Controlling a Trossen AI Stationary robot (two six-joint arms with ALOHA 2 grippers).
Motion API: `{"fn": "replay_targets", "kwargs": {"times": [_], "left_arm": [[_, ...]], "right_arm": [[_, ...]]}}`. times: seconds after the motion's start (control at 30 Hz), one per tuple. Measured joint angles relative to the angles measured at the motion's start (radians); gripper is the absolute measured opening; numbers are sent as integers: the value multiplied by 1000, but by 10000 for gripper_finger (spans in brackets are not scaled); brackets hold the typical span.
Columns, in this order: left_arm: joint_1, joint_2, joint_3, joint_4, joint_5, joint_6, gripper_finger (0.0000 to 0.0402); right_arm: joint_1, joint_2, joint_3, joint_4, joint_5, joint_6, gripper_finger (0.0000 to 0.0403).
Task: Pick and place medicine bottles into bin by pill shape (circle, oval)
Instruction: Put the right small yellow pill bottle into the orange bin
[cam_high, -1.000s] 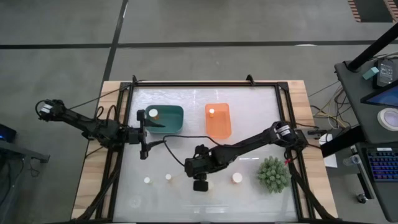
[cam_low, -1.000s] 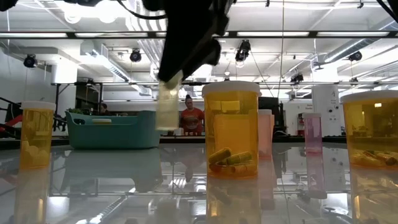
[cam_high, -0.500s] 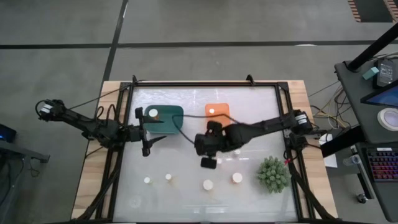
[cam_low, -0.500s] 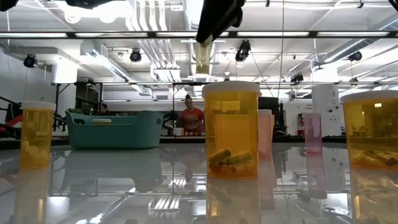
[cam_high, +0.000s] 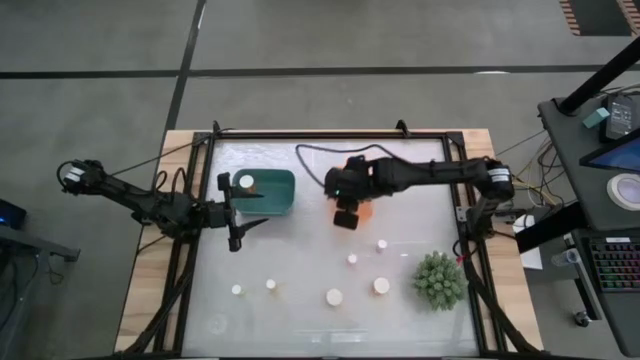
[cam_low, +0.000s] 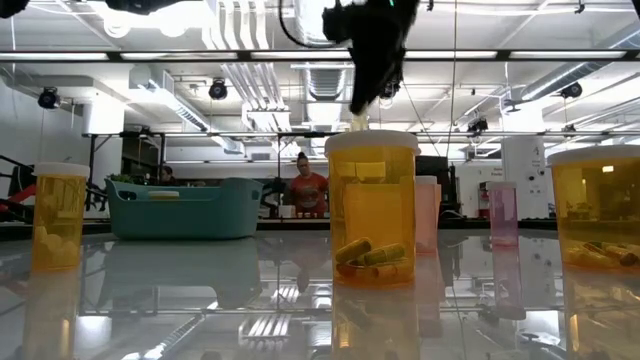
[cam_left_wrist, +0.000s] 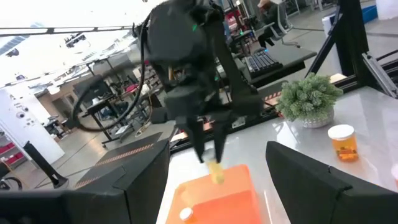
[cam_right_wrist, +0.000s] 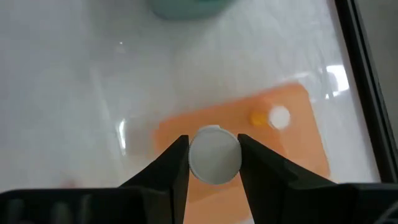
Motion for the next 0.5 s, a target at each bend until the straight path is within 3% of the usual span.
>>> {"fn": "replay_targets", "kwargs": {"times": [0.3,0.5], "left_arm": [[0,4,0,2,0,-1,251],[0,5,0,2,0,-1,251]], "right_arm": [[-168,-109,-285,238,-96,-30,114],[-266,-113,-366,296,-105,-70,115]]}}
